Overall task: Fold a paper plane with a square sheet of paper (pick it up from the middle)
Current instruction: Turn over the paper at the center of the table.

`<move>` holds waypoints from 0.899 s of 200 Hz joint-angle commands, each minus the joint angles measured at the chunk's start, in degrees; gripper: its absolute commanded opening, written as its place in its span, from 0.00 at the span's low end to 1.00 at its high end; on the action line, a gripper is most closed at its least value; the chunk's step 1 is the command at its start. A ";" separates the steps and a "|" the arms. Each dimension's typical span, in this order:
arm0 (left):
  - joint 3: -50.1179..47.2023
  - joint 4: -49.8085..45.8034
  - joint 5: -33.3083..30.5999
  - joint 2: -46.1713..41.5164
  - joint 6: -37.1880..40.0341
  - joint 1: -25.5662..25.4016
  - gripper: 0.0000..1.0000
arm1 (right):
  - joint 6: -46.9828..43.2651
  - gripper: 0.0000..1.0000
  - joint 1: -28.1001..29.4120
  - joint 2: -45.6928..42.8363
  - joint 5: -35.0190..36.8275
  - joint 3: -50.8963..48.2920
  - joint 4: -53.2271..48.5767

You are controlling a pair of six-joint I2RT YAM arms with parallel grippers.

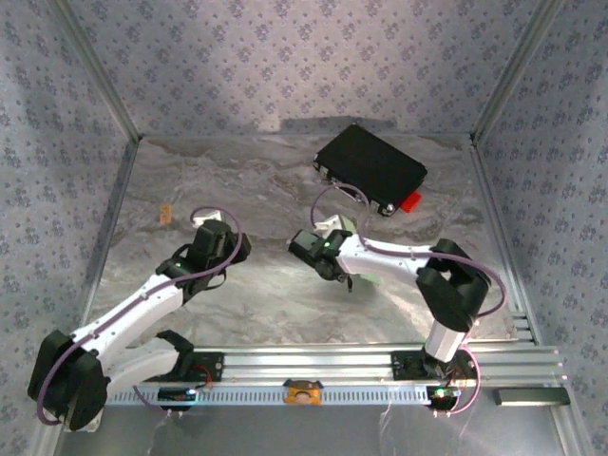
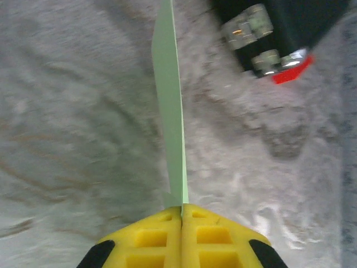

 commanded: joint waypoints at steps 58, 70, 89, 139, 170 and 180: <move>0.81 -1.84 1.97 0.49 0.53 1.15 0.45 | -4.53 0.24 -3.84 -2.02 -41.89 -2.57 22.83; 1.36 -0.80 4.23 2.06 1.49 1.14 0.46 | -5.66 0.43 -6.15 -4.45 -49.11 -4.64 26.25; 2.80 1.30 8.98 5.95 2.61 1.15 0.46 | -3.77 0.46 -10.86 -8.96 -57.32 -9.27 30.90; 9.54 6.86 24.03 20.56 5.12 -1.29 0.46 | 1.50 0.28 -26.55 -17.18 -71.42 -24.08 42.37; 16.09 6.33 28.39 30.06 6.30 -5.73 0.44 | 5.05 0.10 -32.77 -15.05 -79.95 -29.50 50.11; 17.58 6.56 28.69 32.06 5.57 -7.01 0.44 | 5.21 0.07 -33.33 -13.97 -80.78 -29.63 50.81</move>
